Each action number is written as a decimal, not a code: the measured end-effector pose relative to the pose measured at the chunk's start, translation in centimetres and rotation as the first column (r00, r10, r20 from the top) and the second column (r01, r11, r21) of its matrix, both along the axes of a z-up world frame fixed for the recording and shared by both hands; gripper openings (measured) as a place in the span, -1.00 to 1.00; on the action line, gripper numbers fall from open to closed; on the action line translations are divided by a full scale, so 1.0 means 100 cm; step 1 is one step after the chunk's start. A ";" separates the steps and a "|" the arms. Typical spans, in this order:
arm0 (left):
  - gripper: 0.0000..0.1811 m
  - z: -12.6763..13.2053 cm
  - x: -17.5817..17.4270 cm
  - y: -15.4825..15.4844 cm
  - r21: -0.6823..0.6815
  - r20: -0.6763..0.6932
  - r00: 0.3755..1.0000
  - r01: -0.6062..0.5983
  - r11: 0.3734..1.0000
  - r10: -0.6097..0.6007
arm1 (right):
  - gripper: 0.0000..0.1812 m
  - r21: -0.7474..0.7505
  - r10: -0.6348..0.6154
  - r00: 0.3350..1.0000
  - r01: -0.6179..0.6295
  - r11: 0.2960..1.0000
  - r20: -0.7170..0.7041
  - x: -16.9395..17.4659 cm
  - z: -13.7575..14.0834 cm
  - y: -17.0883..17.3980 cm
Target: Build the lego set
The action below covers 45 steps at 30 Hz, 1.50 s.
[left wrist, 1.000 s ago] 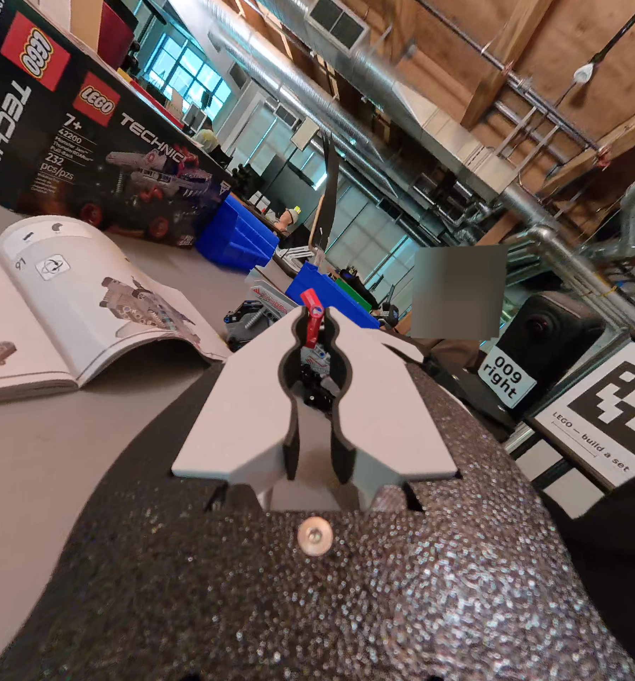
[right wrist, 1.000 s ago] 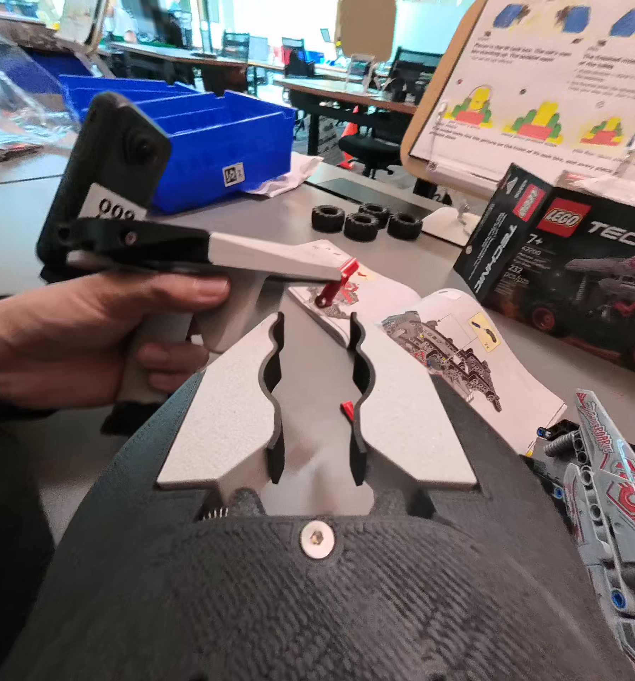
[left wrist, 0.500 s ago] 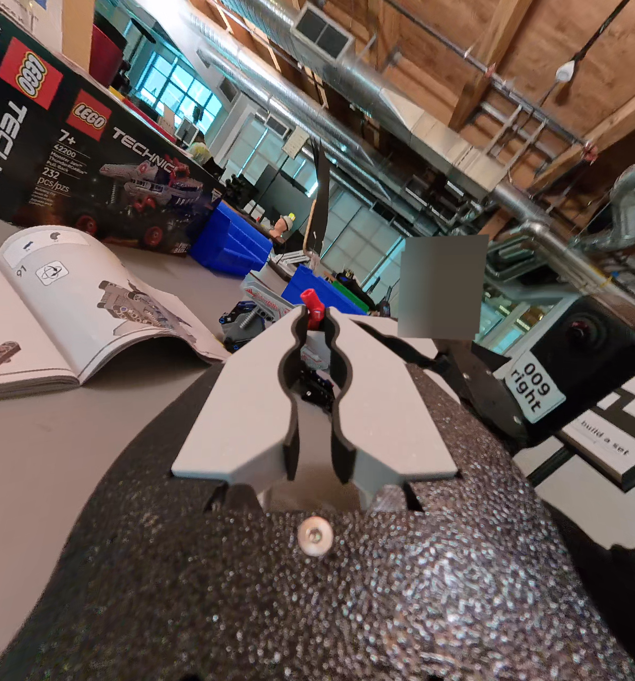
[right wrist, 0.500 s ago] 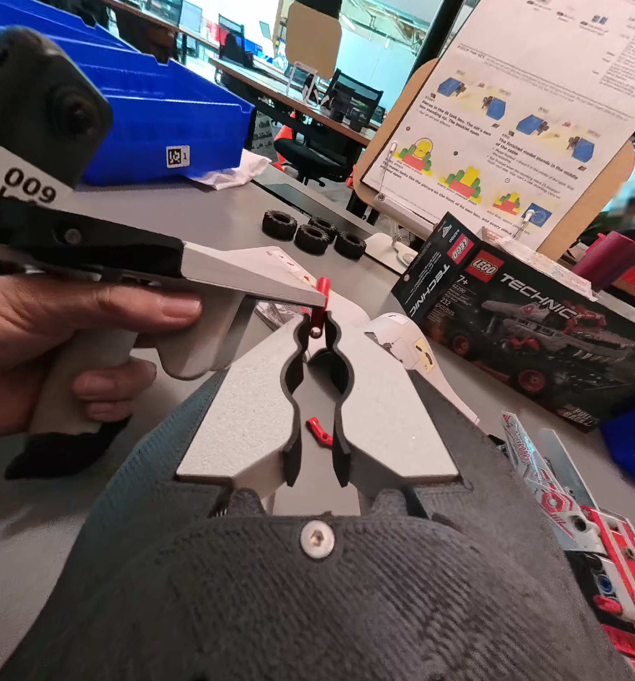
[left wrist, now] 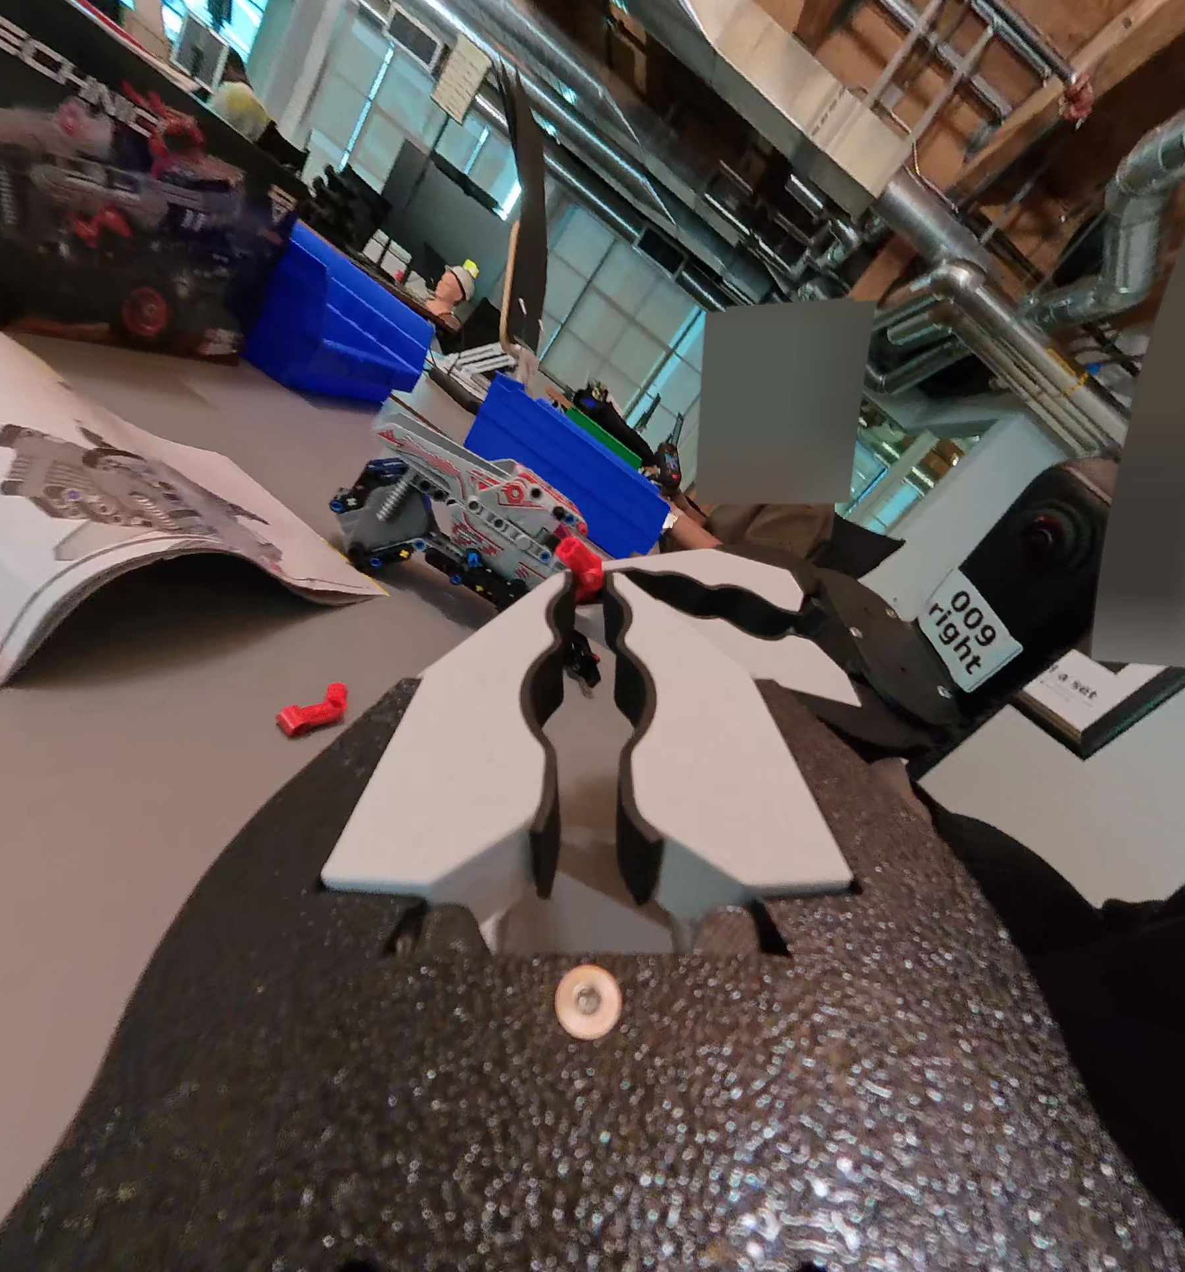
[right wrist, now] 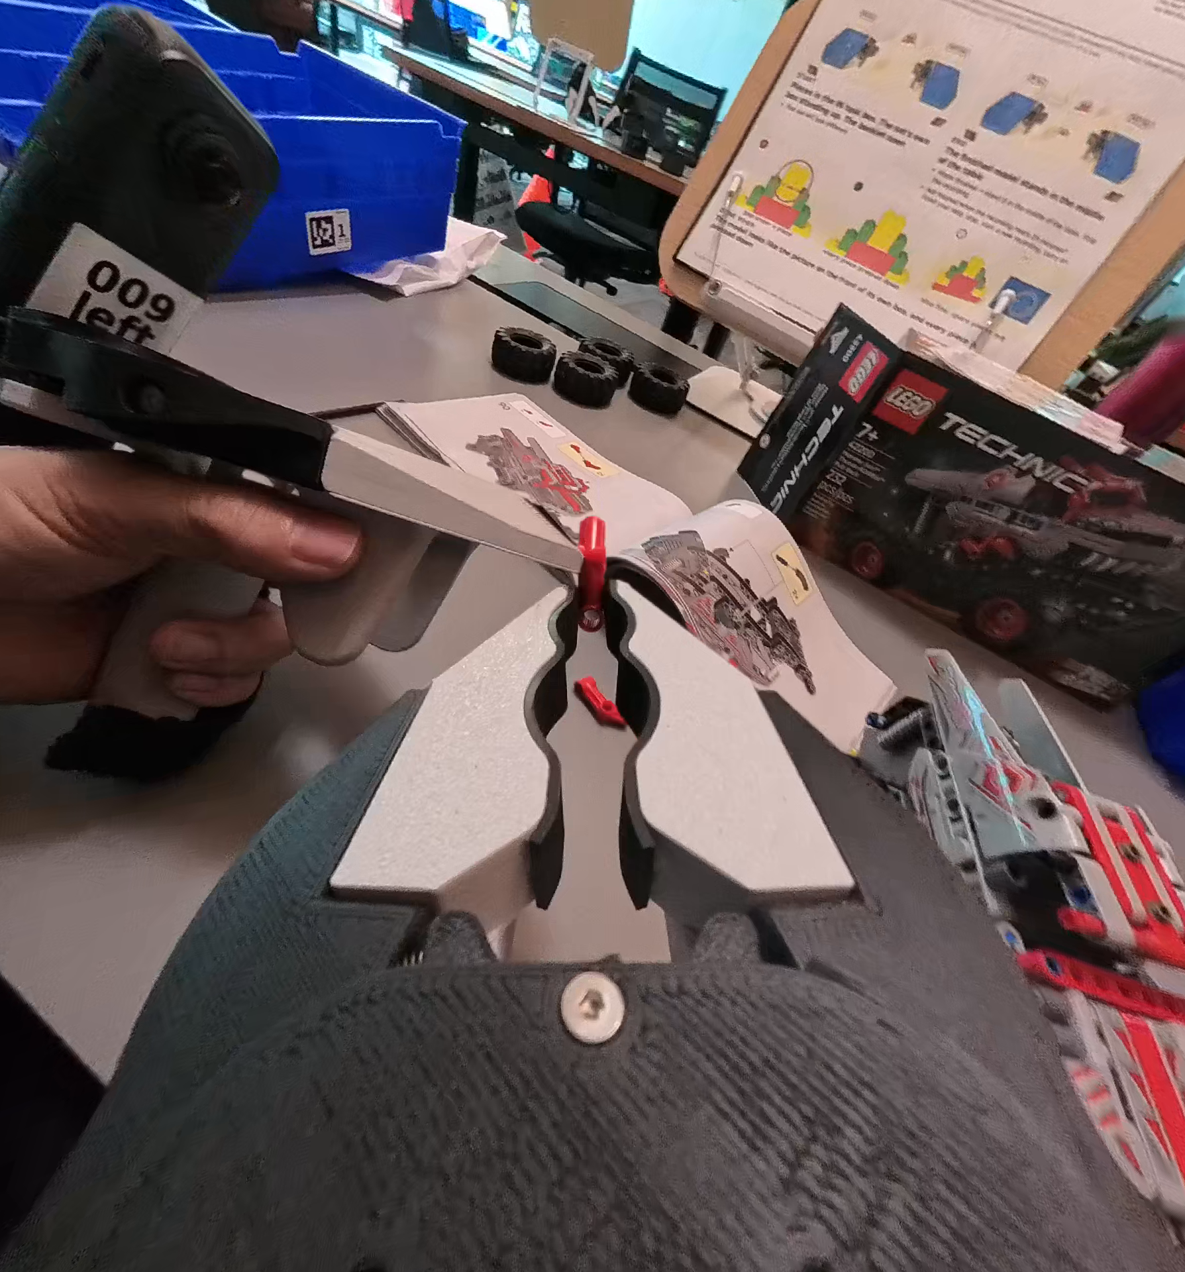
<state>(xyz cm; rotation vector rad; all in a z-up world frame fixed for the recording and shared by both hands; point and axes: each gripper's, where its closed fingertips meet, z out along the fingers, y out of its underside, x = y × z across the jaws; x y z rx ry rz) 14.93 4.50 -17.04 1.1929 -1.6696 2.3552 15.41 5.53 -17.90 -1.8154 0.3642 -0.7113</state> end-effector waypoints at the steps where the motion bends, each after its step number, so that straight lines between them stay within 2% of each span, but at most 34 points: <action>1: -0.95 -0.001 -0.001 -0.004 0.025 0.009 1.000 0.006 1.000 -0.007 | -0.93 -0.004 -0.017 1.000 0.017 1.000 0.005 0.000 0.000 -0.005; 4: -1.00 -0.001 -0.002 -0.008 0.121 0.066 0.998 -0.016 0.992 0.008 | -0.93 -0.003 -0.048 0.999 0.048 0.999 0.010 0.001 0.001 -0.020; 11: -1.00 -0.005 -0.002 -0.005 0.335 0.192 0.981 -0.063 0.940 -0.002 | -0.94 0.040 -0.025 0.991 0.030 0.999 -0.134 0.004 -0.020 -0.029; 15: -1.00 -0.018 -0.002 0.006 0.479 0.214 0.975 -0.060 0.876 -0.051 | -0.93 0.047 -0.047 0.980 0.058 0.997 -0.194 0.008 -0.028 -0.034; 17: -0.99 -0.031 -0.002 0.009 0.562 0.179 0.979 -0.025 0.827 -0.093 | -0.93 0.028 -0.079 0.983 0.085 0.996 -0.165 0.013 -0.029 -0.037; 19: -0.96 -0.033 -0.002 0.005 0.573 0.127 0.985 0.024 0.819 -0.118 | -0.93 0.017 -0.091 0.989 0.094 0.995 -0.114 0.014 -0.028 -0.036; 22: -0.87 -0.024 -0.001 -0.008 0.496 0.070 0.989 0.077 0.865 -0.129 | -0.93 -0.023 -0.117 0.993 0.116 0.993 -0.035 0.017 -0.026 -0.035; 24: -0.85 -0.022 0.001 -0.016 0.476 0.082 0.988 0.077 0.876 -0.131 | -0.93 -0.052 -0.131 0.991 0.130 0.990 -0.007 0.019 -0.025 -0.036; 26: -0.75 -0.027 0.000 -0.025 0.512 0.126 0.979 0.072 0.856 -0.158 | -0.93 -0.022 -0.130 0.991 0.129 0.991 -0.037 0.018 -0.023 -0.038; 29: -0.69 -0.030 0.000 -0.032 0.619 0.306 0.939 -0.069 0.782 -0.160 | -0.93 0.208 -0.083 0.963 0.139 0.968 -0.256 0.015 -0.015 -0.040; 32: -0.67 -0.026 0.002 -0.035 0.699 0.515 0.838 -0.289 0.655 -0.179 | -0.93 0.420 0.038 0.897 0.168 0.892 -0.441 0.013 -0.007 -0.039; 35: -0.68 -0.013 0.009 -0.037 0.678 0.649 0.744 -0.468 0.567 -0.160 | -0.93 0.535 0.126 0.825 0.234 0.811 -0.551 0.015 -0.007 -0.039; 38: -0.71 -0.012 0.017 -0.040 0.673 0.702 0.689 -0.558 0.485 -0.180 | -0.94 0.640 0.237 0.757 0.293 0.710 -0.609 0.017 -0.001 -0.038; 40: -0.75 -0.010 0.020 -0.042 0.661 0.724 0.665 -0.589 0.464 -0.186 | -0.94 0.678 0.293 0.715 0.333 0.655 -0.635 0.020 0.001 -0.038; 41: -0.84 -0.008 0.022 -0.039 0.652 0.733 0.658 -0.609 0.452 -0.172 | -0.94 0.683 0.311 0.697 0.346 0.644 -0.646 0.021 0.000 -0.037; 45: -0.86 -0.003 0.020 -0.038 0.637 0.732 0.661 -0.579 0.510 -0.165 | -0.94 0.711 0.366 0.670 0.351 0.610 -0.645 0.019 0.005 -0.036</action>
